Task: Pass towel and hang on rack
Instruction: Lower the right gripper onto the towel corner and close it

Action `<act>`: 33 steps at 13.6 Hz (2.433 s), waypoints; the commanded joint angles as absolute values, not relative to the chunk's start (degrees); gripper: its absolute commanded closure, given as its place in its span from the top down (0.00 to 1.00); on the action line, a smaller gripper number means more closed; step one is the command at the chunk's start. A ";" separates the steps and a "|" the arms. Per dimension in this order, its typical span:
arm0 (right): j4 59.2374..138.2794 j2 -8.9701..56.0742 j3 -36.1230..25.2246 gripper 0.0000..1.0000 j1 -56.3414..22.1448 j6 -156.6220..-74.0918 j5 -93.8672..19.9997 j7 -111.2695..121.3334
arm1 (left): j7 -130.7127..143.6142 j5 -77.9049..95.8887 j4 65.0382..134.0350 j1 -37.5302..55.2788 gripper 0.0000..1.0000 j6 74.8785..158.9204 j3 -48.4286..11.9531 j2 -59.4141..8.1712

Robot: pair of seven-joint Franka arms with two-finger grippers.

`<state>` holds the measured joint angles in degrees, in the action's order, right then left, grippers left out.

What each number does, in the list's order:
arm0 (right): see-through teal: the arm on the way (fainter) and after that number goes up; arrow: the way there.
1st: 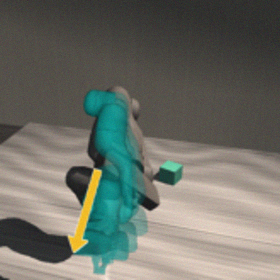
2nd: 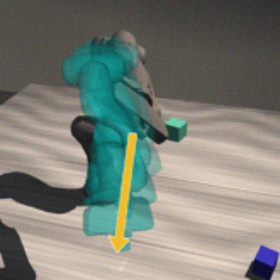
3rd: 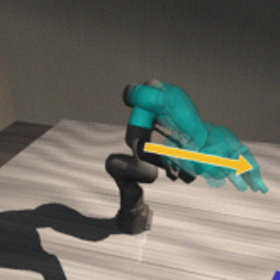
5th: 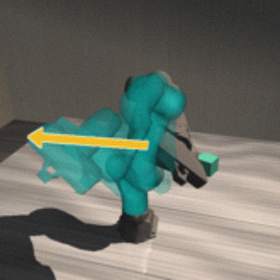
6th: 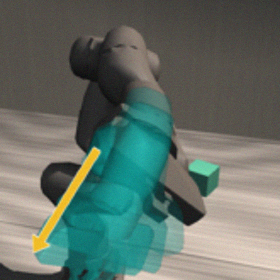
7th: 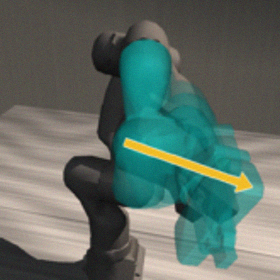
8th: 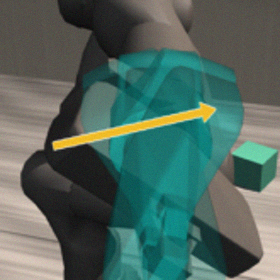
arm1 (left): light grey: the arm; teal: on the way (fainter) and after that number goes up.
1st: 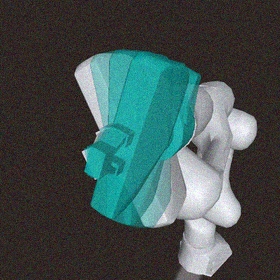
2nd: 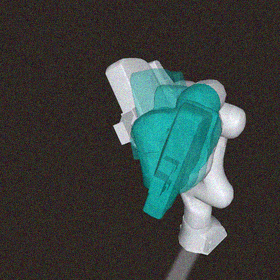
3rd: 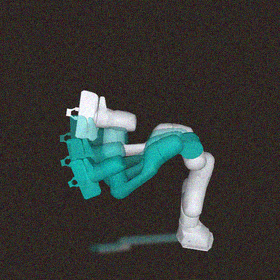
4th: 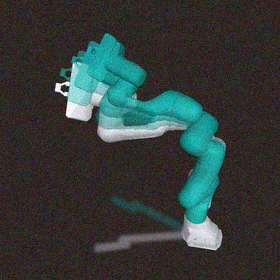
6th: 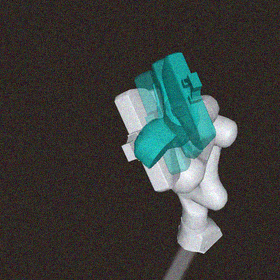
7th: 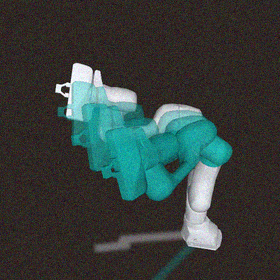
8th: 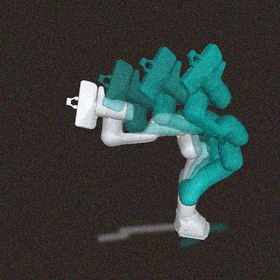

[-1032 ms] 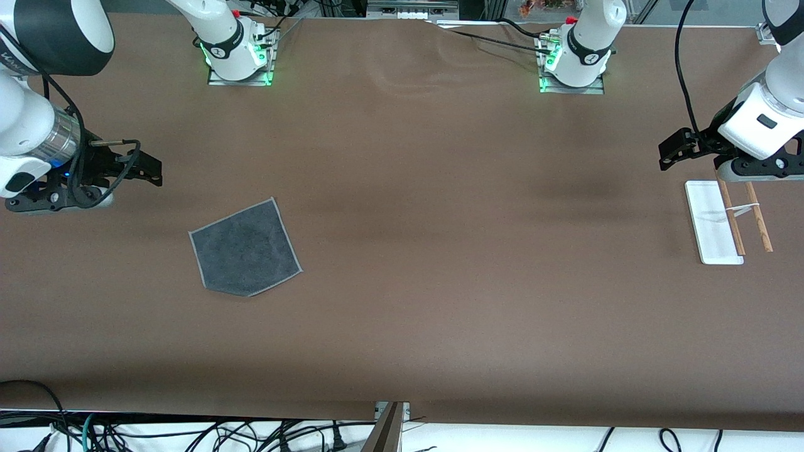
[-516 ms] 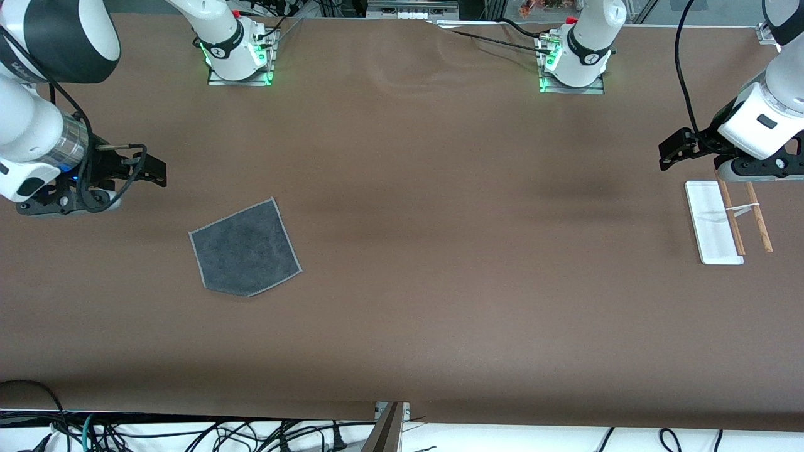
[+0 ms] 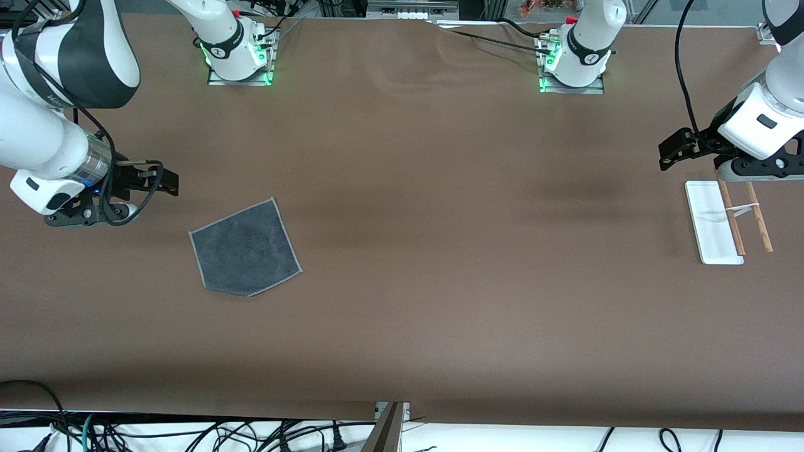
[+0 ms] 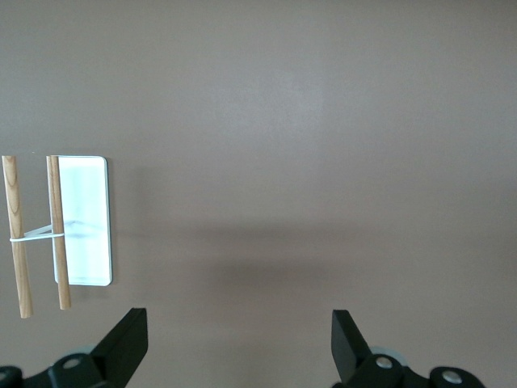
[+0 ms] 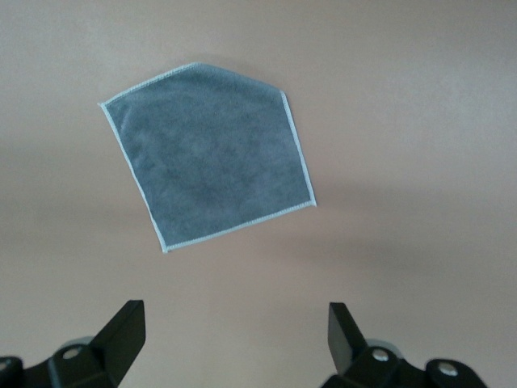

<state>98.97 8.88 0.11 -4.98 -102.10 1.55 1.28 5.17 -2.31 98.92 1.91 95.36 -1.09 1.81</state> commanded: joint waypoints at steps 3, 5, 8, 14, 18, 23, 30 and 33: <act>112.73 10.97 -3.06 1.00 -4.13 -120.27 2.64 2.72 | 5.10 -2.29 97.12 2.20 1.00 93.96 -1.05 1.05; 115.04 14.92 -5.00 1.00 -4.13 -127.50 2.64 4.91 | 5.10 -2.29 97.12 2.20 1.00 93.96 -1.05 1.05; 115.22 21.16 -5.98 1.00 -3.35 -133.58 2.02 6.15 | 5.10 -2.29 97.12 2.20 1.00 93.96 -1.05 1.05; 115.22 28.47 -5.71 0.98 -2.29 -140.61 0.19 6.24 | 5.01 -2.29 97.12 2.20 1.00 93.96 -1.05 1.05; 114.87 31.37 -5.19 0.95 -2.55 -143.95 -1.05 6.24 | 5.10 -2.29 97.12 2.20 1.00 93.96 -1.05 1.05; 115.22 32.69 -4.75 0.52 -2.37 -144.67 -1.41 6.33 | 5.10 -2.29 97.12 2.20 1.00 93.96 -1.05 1.05; 114.35 32.17 -4.05 0.00 -2.46 -142.57 -1.41 5.89 | 5.10 -2.29 97.12 2.20 1.00 93.96 -1.05 1.05; 109.97 31.21 -2.91 0.00 -2.55 -135.47 -1.49 5.80 | 5.01 -2.29 97.12 2.20 1.00 93.96 -1.05 1.05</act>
